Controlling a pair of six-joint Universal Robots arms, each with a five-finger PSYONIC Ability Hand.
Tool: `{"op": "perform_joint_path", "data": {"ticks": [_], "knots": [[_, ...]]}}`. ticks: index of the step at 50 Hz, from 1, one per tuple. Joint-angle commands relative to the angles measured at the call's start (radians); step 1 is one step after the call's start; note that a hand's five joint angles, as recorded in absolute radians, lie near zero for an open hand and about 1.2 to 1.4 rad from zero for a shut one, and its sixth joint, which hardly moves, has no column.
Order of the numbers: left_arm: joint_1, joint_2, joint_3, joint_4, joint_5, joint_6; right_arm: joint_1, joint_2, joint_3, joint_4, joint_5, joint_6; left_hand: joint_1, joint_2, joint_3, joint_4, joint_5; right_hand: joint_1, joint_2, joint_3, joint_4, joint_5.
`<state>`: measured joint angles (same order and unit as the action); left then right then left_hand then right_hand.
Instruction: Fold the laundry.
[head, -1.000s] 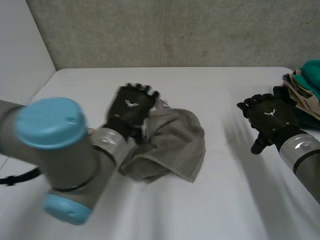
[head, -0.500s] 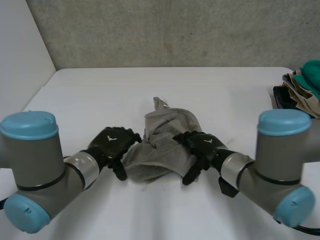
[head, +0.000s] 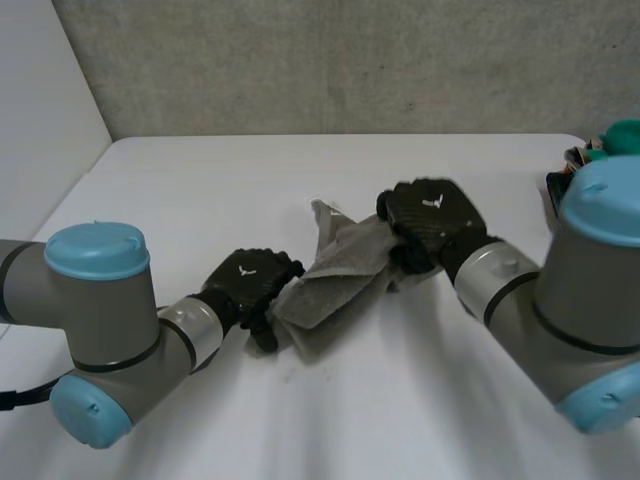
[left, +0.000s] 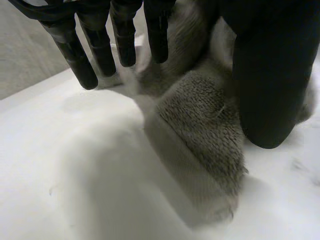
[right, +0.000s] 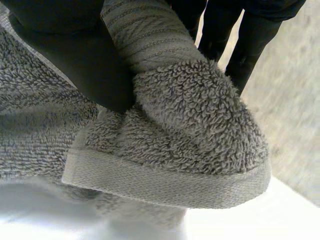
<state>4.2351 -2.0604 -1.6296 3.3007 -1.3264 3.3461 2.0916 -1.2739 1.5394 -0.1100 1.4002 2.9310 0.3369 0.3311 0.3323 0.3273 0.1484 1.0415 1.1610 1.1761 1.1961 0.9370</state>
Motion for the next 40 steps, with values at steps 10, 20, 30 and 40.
{"op": "perform_joint_path", "data": {"ticks": [10, 20, 30, 40], "knots": [[-0.076, -0.01, 0.039, 0.023, 0.03, -0.272, 0.01, -0.145, -0.048, 0.107, -0.006, -0.104, -0.018, -0.012, -0.013, -0.008, -0.004, 0.355, 0.235, 0.22, 0.2, 0.285], [-0.122, -0.049, 0.073, 0.01, 0.153, -0.41, 0.001, -0.206, -0.03, 0.102, -0.013, -0.105, -0.003, 0.003, 0.002, 0.007, 0.011, 0.355, 0.235, 0.22, 0.2, 0.285], [-0.167, -0.098, 0.109, -0.006, 0.263, -0.566, -0.001, -0.205, -0.009, 0.099, -0.009, -0.104, 0.026, 0.032, 0.031, 0.036, 0.04, 0.355, 0.235, 0.22, 0.2, 0.285], [-0.225, -0.208, 0.249, 0.003, 0.251, -0.872, 0.002, -0.209, 0.031, 0.095, -0.003, -0.095, 0.425, 0.431, 0.43, 0.435, 0.439, 0.355, 0.235, 0.22, 0.2, 0.285]]}}
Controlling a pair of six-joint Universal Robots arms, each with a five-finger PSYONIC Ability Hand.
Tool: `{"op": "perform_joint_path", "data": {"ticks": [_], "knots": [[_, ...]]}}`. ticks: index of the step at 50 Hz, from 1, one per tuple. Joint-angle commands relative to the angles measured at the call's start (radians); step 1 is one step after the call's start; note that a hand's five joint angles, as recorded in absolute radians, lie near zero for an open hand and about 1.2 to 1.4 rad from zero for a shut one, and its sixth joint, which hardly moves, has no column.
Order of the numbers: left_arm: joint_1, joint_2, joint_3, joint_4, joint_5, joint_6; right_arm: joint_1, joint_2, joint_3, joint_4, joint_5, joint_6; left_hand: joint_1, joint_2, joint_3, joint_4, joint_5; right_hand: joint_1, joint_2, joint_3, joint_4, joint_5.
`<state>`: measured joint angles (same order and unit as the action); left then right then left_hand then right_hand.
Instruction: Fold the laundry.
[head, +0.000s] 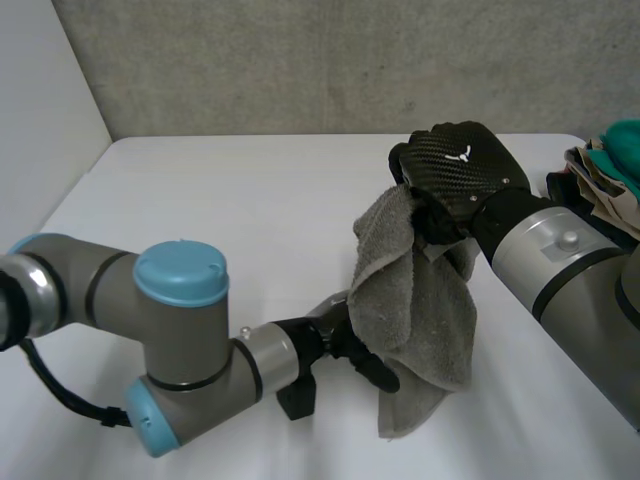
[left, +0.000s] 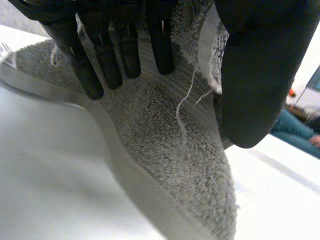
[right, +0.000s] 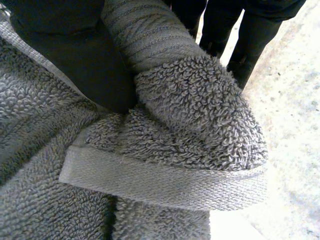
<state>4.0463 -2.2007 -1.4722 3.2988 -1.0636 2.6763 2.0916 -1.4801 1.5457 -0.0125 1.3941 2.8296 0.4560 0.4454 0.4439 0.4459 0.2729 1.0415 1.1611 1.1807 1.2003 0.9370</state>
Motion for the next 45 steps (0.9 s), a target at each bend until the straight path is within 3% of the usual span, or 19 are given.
{"op": "perform_joint_path", "data": {"ticks": [1, 3, 7, 11, 12, 14, 16, 22, 23, 26, 27, 31, 38, 41, 45], "knots": [[-0.046, -0.068, 0.102, 0.008, -0.016, -0.232, 0.002, -0.008, 0.028, -0.003, 0.005, 0.01, 0.341, 0.352, 0.353, 0.351, 0.35, 0.355, 0.235, 0.216, 0.196, 0.285], [-0.055, -0.068, 0.104, 0.019, -0.021, -0.251, 0.002, -0.017, 0.034, -0.003, 0.005, 0.013, 0.403, 0.414, 0.415, 0.413, 0.412, 0.355, 0.235, 0.216, 0.196, 0.285], [-0.063, -0.053, 0.093, 0.044, -0.065, -0.256, -0.001, -0.04, 0.048, -0.003, 0.002, 0.014, 0.895, 0.906, 0.907, 0.905, 0.904, 0.355, 0.235, 0.216, 0.196, 0.285], [-0.049, -0.004, 0.064, 0.048, -0.203, -0.248, -0.01, -0.048, 0.045, -0.003, 0.002, 0.01, 0.94, 0.951, 0.952, 0.95, 0.949, 0.355, 0.235, 0.216, 0.196, 0.285], [-0.029, 0.028, 0.052, 0.044, -0.272, -0.237, -0.018, -0.049, 0.042, -0.003, 0.0, 0.007, 0.94, 0.951, 0.952, 0.95, 0.949, 0.355, 0.235, 0.216, 0.196, 0.285], [0.011, 0.062, 0.039, 0.041, -0.332, -0.22, -0.039, -0.049, 0.034, -0.003, -0.003, 0.001, 0.94, 0.951, 0.952, 0.95, 0.949, 0.355, 0.235, 0.216, 0.196, 0.285], [0.061, 0.126, 0.021, 0.038, -0.395, -0.164, -0.077, -0.051, 0.019, 0.0, -0.009, -0.004, 0.94, 0.951, 0.952, 0.95, 0.949, 0.355, 0.235, 0.216, 0.196, 0.285], [0.144, 0.275, -0.022, 0.025, -0.411, 0.127, -0.165, -0.04, -0.044, 0.084, -0.023, -0.053, 0.94, 0.951, 0.952, 0.95, 0.949, 0.355, 0.235, 0.216, 0.196, 0.285], [0.149, 0.307, -0.028, 0.012, -0.411, 0.249, -0.185, -0.032, -0.061, 0.142, -0.036, -0.088, 0.94, 0.951, 0.952, 0.95, 0.949, 0.355, 0.235, 0.216, 0.196, 0.285], [0.143, 0.344, -0.039, -0.022, -0.414, 0.437, -0.203, -0.003, -0.081, 0.247, -0.061, -0.159, 0.94, 0.951, 0.952, 0.95, 0.949, 0.355, 0.235, 0.216, 0.196, 0.285], [0.134, 0.355, -0.046, -0.045, -0.42, 0.558, -0.208, 0.033, -0.09, 0.317, -0.081, -0.214, 0.94, 0.951, 0.952, 0.95, 0.949, 0.355, 0.235, 0.216, 0.196, 0.285], [0.103, 0.332, -0.057, -0.079, -0.434, 0.781, -0.199, 0.134, -0.116, 0.463, -0.093, -0.361, 0.94, 0.951, 0.952, 0.95, 0.949, 0.355, 0.235, 0.216, 0.196, 0.285], [0.065, 0.158, 0.028, -0.036, -0.567, 0.889, -0.2, 0.273, -0.194, 0.499, -0.089, -0.441, 0.94, 0.951, 0.952, 0.95, 0.949, 0.355, 0.235, 0.216, 0.196, 0.285], [0.049, 0.085, 0.128, -0.013, -0.616, 0.918, -0.197, 0.313, -0.246, 0.436, -0.087, -0.441, 0.94, 0.951, 0.952, 0.95, 0.949, 0.355, 0.235, 0.216, 0.196, 0.285], [0.048, 0.045, 0.278, 0.073, -0.621, 0.973, -0.196, 0.325, -0.308, 0.246, -0.073, -0.441, 0.94, 0.951, 0.952, 0.95, 0.949, 0.355, 0.235, 0.216, 0.196, 0.285]]}}
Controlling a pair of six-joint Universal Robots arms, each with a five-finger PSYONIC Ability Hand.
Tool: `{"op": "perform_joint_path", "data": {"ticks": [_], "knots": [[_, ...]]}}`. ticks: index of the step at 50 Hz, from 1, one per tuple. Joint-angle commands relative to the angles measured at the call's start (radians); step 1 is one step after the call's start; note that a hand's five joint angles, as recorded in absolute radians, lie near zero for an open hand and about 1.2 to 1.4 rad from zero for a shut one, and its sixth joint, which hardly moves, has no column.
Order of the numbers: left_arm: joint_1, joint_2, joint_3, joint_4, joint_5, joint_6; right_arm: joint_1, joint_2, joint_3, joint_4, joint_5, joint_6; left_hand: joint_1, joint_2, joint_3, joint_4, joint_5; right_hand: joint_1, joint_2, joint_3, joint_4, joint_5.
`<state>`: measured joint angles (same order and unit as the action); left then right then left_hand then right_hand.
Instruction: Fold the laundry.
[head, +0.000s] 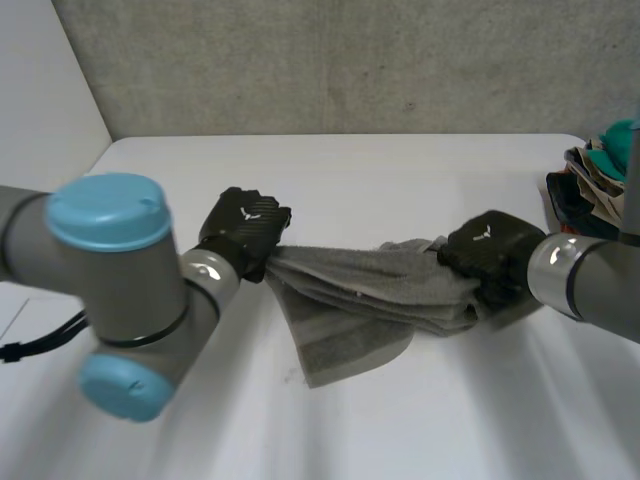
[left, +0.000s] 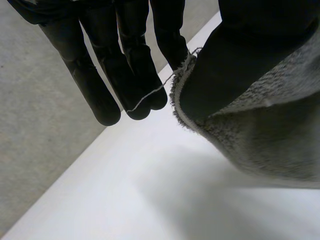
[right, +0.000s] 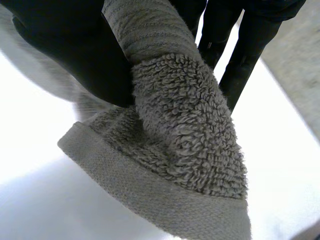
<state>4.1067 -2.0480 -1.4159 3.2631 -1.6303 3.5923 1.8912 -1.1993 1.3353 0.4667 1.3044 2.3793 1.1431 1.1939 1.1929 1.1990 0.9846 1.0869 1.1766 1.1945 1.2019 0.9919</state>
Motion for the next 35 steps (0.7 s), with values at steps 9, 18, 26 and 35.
{"op": "perform_joint_path", "data": {"ticks": [9, 18, 26, 35], "knots": [[-0.011, -0.029, 0.396, 0.582, -0.062, 0.218, 0.043, 0.017, -0.13, -1.1, 0.021, 0.08, 0.253, 0.202, 0.203, 0.197, 0.237, 0.309, 0.22, 0.202, 0.194, 0.23], [-0.019, 0.055, 0.175, 0.546, -0.06, 0.24, 0.042, 0.092, -0.191, -0.97, 0.015, 0.224, 0.253, 0.202, 0.203, 0.197, 0.237, 0.309, 0.22, 0.202, 0.194, 0.23], [-0.025, 0.037, -0.116, 0.458, -0.065, 0.235, 0.032, 0.199, -0.191, -0.548, 0.019, 0.241, 0.253, 0.202, 0.203, 0.197, 0.237, 0.309, 0.22, 0.202, 0.194, 0.23], [-0.134, -0.051, -0.247, 0.405, -0.06, 0.191, 0.04, 0.224, -0.053, -0.318, 0.032, 0.172, 0.19, 0.139, 0.14, 0.134, 0.174, 0.309, 0.22, 0.202, 0.194, 0.23]]}}
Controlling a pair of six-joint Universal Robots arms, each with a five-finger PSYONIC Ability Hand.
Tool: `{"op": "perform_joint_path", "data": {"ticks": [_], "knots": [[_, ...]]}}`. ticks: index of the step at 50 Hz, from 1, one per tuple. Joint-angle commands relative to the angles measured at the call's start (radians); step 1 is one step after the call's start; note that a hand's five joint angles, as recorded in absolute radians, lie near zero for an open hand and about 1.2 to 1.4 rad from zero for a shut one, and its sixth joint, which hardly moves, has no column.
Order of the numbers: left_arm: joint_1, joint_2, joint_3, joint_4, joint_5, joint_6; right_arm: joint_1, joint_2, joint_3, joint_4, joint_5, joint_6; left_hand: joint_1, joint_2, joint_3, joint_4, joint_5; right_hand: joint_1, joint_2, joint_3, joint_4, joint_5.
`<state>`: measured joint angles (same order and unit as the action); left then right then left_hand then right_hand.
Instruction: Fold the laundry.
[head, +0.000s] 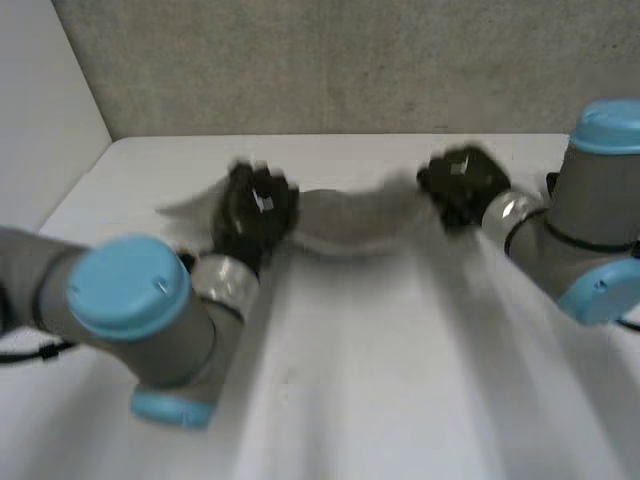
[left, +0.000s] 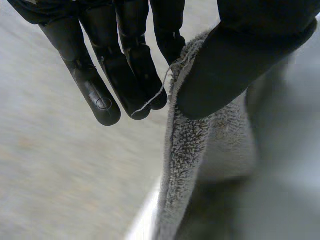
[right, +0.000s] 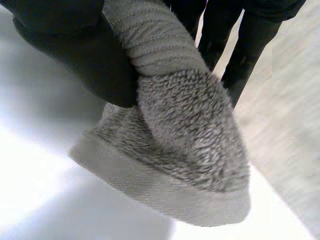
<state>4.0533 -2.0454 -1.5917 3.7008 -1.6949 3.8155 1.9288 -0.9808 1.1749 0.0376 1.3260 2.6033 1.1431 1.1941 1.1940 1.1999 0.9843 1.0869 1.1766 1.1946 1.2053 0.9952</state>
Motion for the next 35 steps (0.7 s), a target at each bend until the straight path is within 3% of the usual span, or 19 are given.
{"op": "perform_joint_path", "data": {"ticks": [1, 3, 8, 12, 15, 27, 31, 35], "knots": [[-0.086, -0.049, -0.083, -0.045, 0.007, -0.039, -0.002, 0.004, 0.136, 0.107, 0.012, -0.058, -0.273, -0.324, -0.324, -0.33, -0.289, 0.309, 0.22, 0.202, 0.191, 0.227], [-0.088, -0.041, -0.096, -0.058, 0.009, -0.04, -0.007, -0.001, 0.161, 0.104, 0.012, -0.057, -0.62, -0.671, -0.671, -0.677, -0.636, 0.309, 0.22, 0.202, 0.191, 0.227], [-0.051, 0.026, -0.129, -0.085, 0.007, -0.051, -0.037, -0.022, 0.224, 0.09, 0.01, -0.046, -0.829, -0.88, -0.88, -0.886, -0.845, 0.309, 0.22, 0.202, 0.191, 0.227], [0.093, 0.14, -0.207, -0.101, 0.026, -0.086, -0.099, -0.044, 0.276, 0.074, 0.001, -0.045, -0.859, -0.91, -0.91, -0.916, -0.875, 0.309, 0.22, 0.202, 0.191, 0.227], [0.147, 0.178, -0.231, -0.104, 0.066, -0.111, -0.122, -0.053, 0.293, 0.067, -0.001, -0.046, -0.862, -0.913, -0.913, -0.919, -0.878, 0.309, 0.22, 0.202, 0.191, 0.227], [0.452, 0.189, -0.214, -0.235, 0.518, -0.151, -0.243, -0.082, 0.316, 0.07, -0.062, -0.126, -0.845, -0.895, -0.895, -0.901, -0.86, 0.309, 0.22, 0.202, 0.191, 0.227], [0.506, 0.093, -0.141, -0.263, 0.633, -0.145, -0.255, -0.084, 0.319, 0.068, -0.063, -0.149, -0.827, -0.878, -0.878, -0.884, -0.843, 0.309, 0.22, 0.202, 0.191, 0.227], [0.512, -0.005, -0.02, -0.315, 0.662, -0.146, -0.257, -0.084, 0.336, 0.067, -0.051, -0.161, -0.73, -0.781, -0.781, -0.787, -0.746, 0.309, 0.22, 0.202, 0.191, 0.227]]}}
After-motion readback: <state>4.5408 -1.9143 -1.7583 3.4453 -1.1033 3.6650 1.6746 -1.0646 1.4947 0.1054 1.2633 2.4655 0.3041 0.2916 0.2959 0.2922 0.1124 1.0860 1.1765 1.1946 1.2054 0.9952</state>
